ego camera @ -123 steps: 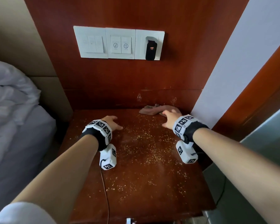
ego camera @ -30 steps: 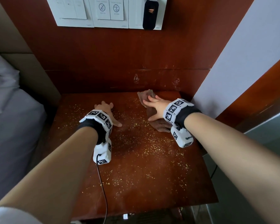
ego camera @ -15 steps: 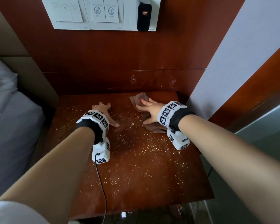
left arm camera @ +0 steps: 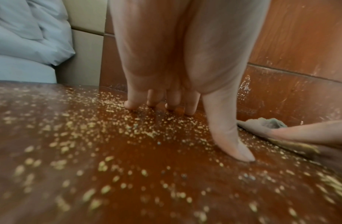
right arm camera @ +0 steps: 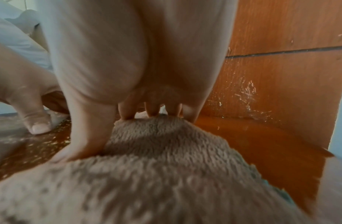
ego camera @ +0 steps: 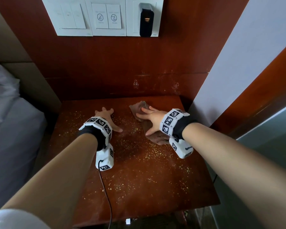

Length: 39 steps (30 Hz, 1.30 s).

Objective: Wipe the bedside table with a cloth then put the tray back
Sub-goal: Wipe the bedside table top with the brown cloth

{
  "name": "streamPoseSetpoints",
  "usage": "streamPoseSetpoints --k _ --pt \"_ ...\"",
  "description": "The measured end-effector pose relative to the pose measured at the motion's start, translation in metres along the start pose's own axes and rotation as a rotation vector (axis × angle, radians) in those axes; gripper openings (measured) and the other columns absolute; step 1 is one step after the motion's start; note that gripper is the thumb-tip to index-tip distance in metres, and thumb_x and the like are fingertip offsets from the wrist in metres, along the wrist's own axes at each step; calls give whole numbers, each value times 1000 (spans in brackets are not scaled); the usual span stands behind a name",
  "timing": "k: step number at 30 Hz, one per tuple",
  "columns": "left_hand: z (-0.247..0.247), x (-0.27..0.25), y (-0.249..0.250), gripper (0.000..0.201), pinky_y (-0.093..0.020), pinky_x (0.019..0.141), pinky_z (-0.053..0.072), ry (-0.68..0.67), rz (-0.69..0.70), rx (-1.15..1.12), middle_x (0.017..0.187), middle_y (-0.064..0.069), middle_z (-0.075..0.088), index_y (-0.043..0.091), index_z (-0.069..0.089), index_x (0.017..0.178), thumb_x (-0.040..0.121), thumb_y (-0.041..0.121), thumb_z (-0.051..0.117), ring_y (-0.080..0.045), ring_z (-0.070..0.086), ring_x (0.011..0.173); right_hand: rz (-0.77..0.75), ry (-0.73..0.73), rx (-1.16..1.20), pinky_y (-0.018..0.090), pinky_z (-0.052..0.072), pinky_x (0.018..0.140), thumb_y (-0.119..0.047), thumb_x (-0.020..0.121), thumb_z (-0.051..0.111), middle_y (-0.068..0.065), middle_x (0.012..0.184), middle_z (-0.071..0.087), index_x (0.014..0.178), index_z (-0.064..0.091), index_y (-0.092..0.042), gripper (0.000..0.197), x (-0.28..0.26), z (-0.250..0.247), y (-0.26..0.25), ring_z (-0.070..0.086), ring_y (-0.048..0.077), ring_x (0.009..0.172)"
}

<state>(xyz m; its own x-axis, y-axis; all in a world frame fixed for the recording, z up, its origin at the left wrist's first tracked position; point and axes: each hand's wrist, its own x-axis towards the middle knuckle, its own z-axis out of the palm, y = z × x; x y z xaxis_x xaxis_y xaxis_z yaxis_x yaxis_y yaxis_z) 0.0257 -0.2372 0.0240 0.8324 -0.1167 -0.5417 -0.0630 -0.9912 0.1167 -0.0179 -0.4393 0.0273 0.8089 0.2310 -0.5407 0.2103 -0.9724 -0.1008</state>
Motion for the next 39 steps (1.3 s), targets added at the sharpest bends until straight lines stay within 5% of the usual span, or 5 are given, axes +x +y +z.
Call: streamPoseSetpoints --k 16,29,39 --pt "-7 2 5 108 -46 116 27 -24 -19 66 160 -11 4 21 9 153 73 48 75 -35 8 146 19 6 -51 53 9 119 -54 79 66 0 161 -6 151 2 -37 98 44 -30 -8 -4 32 148" --pt "-2 2 0 107 -49 115 27 28 7 5 160 -10 3 22 15 152 70 44 79 -35 7 147 235 -1 28 48 16 119 -57 82 60 -4 161 -8 152 0 -35 95 -14 -4 61 -2 31 148" --pt "-1 2 0 106 -51 116 23 20 13 16 160 -9 0 23 10 153 72 46 76 -37 2 147 268 -31 -1 52 16 118 -58 82 59 1 161 -8 151 -3 -35 95 -22 0 48 -2 37 147"
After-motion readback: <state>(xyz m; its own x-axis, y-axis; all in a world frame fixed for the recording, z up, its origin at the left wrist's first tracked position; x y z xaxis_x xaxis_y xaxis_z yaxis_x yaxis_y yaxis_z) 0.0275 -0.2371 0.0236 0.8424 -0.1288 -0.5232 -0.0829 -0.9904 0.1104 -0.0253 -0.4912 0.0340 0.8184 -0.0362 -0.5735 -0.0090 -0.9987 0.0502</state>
